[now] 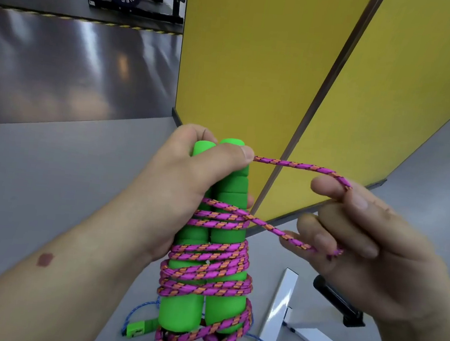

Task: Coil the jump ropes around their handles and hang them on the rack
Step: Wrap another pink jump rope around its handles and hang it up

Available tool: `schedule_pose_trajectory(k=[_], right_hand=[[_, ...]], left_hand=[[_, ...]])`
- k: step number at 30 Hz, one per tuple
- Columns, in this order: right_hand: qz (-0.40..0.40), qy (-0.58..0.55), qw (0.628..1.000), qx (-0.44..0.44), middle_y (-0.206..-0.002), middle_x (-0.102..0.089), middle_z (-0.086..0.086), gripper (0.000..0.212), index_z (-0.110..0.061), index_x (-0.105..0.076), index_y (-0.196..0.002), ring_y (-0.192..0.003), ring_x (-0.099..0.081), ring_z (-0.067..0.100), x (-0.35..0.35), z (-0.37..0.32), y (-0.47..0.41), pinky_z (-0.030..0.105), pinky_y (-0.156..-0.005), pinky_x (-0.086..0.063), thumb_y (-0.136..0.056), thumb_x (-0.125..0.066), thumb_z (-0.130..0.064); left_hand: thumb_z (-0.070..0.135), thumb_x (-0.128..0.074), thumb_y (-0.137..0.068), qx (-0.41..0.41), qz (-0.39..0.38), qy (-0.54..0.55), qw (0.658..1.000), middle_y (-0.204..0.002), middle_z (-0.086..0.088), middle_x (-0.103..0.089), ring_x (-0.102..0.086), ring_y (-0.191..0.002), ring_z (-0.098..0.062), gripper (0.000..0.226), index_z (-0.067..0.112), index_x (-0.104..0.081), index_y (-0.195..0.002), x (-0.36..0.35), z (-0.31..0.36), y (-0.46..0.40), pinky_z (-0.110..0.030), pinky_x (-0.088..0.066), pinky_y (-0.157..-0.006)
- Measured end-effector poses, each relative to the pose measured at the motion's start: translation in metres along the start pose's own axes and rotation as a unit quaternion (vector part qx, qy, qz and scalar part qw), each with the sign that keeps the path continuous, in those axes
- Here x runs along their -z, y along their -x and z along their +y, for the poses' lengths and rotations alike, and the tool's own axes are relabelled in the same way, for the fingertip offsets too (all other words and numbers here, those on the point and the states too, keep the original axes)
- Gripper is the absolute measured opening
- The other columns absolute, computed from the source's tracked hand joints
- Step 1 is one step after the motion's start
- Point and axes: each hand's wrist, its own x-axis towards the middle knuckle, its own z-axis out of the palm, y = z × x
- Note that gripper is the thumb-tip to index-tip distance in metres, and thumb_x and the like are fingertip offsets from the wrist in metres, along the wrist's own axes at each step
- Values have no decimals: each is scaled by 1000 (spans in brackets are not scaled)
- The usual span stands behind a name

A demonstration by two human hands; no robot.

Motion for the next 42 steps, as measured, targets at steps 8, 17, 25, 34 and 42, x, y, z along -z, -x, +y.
schedule_pose_trajectory(k=[8, 17, 25, 34, 42], right_hand=[[39, 592, 785, -177, -72, -71, -5, 15, -37, -78, -92, -65, -61, 12, -32, -41, -1, 26, -66, -50, -92, -65, -28], [-4, 875, 481, -63, -149, -48, -14, 42, -39, -71, -89, -137, -44, 6, -57, -29, -10, 41, -115, -32, -86, -30, -32], [51, 826, 561, 29, -134, -61, 1, 35, -19, -68, -91, -138, -35, -2, -41, -24, -13, 14, -96, -37, -93, -33, -19], [27, 891, 451, 44, -155, -44, 11, 35, -30, -66, -85, -129, -55, 24, -28, -11, -6, 62, -91, -49, -90, -32, -25], [32, 896, 439, 64, -151, -49, 14, 38, -29, -73, -82, -131, -56, 31, -31, -6, -9, 70, -90, -48, -89, -36, -25]], left_hand=[[28, -76, -66, -5, 11, -29, 999, -57, -3, -61, -70, -57, -27, 44, 17, -45, -95, 9, -1, -6, -30, -51, -43], [34, -76, -68, 23, -17, -64, 998, -66, -12, -62, -63, -62, -29, 37, 21, -50, -92, 5, -15, -9, -35, -52, -50], [29, -84, -64, 25, -39, -16, 999, -67, -9, -66, -68, -66, -31, 51, 22, -47, -98, 5, -24, -11, -35, -56, -53], [44, -95, -55, 35, -25, -40, 998, -78, -9, -65, -67, -67, -23, 67, 20, -48, -97, -9, -41, -14, -35, -56, -56], [48, -88, -57, 49, -58, -84, 994, -93, -5, -59, -62, -75, -14, 61, 31, -48, -100, -7, -45, -11, -31, -48, -61]])
